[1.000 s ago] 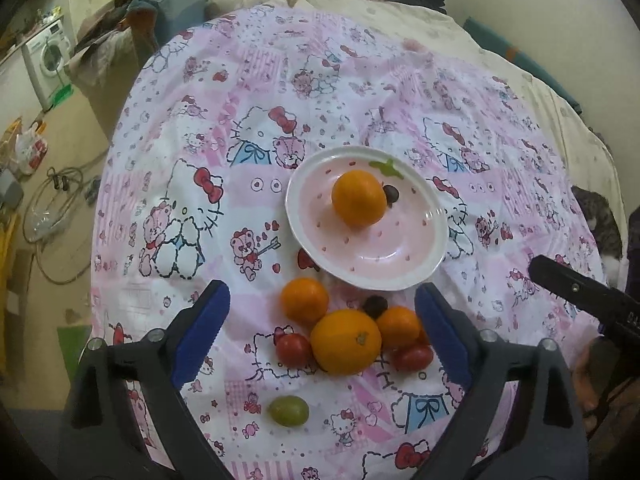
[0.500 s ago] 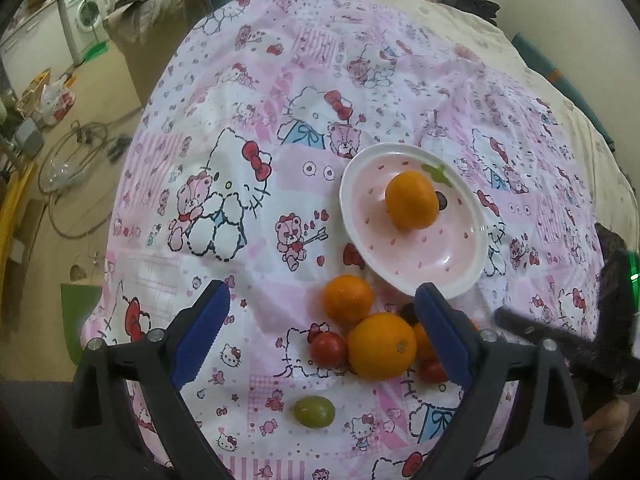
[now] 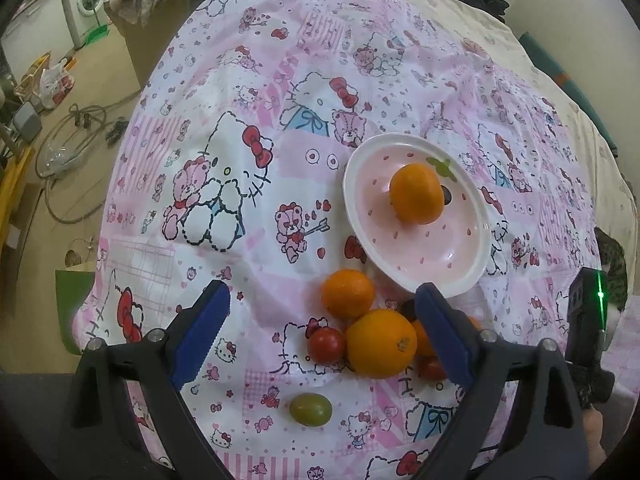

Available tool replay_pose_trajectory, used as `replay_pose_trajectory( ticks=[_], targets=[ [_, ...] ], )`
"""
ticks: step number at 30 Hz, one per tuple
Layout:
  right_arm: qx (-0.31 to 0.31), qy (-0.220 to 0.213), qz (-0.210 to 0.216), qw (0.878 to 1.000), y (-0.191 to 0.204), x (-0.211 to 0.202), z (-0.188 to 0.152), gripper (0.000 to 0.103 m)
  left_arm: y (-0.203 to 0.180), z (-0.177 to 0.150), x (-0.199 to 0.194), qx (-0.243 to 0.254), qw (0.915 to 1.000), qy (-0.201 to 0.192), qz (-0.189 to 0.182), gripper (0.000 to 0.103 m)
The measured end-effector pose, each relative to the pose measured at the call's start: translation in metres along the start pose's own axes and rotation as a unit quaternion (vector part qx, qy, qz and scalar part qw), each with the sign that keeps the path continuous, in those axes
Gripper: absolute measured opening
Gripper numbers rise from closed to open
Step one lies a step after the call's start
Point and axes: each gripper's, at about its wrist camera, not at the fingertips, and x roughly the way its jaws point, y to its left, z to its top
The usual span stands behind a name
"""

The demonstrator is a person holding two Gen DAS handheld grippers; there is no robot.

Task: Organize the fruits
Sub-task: 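Grasp a small tangerine with the right gripper while the left gripper returns to the pile, then close the left gripper on another large orange while the right gripper holds the tangerine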

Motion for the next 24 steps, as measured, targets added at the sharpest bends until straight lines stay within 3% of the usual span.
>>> replay_pose_trajectory(
  ticks=[6,8,13,19,24],
  targets=[
    [-0.008,-0.048,-0.005,0.999,0.003,-0.026,0.004,0.035,0.0,-0.002,0.009,-0.002,0.9997,0.023,0.006,0.091],
    [-0.01,-0.071,-0.008,0.997,0.005,-0.037,0.005,0.035,-0.007,-0.007,0.018,0.009,0.9987,0.048,-0.013,0.089],
    [0.003,-0.088,-0.001,0.996,0.001,-0.05,0.01,0.035,-0.041,-0.029,0.045,0.085,0.9912,0.101,-0.009,0.079],
    [0.007,-0.096,0.005,0.995,-0.003,-0.059,0.008,0.035,-0.065,-0.039,0.068,0.133,0.9832,0.123,0.021,0.079],
    [0.008,-0.105,-0.003,0.994,-0.008,-0.066,0.006,0.035,-0.081,-0.04,0.077,0.17,0.9776,0.115,0.048,0.079]
  ],
)
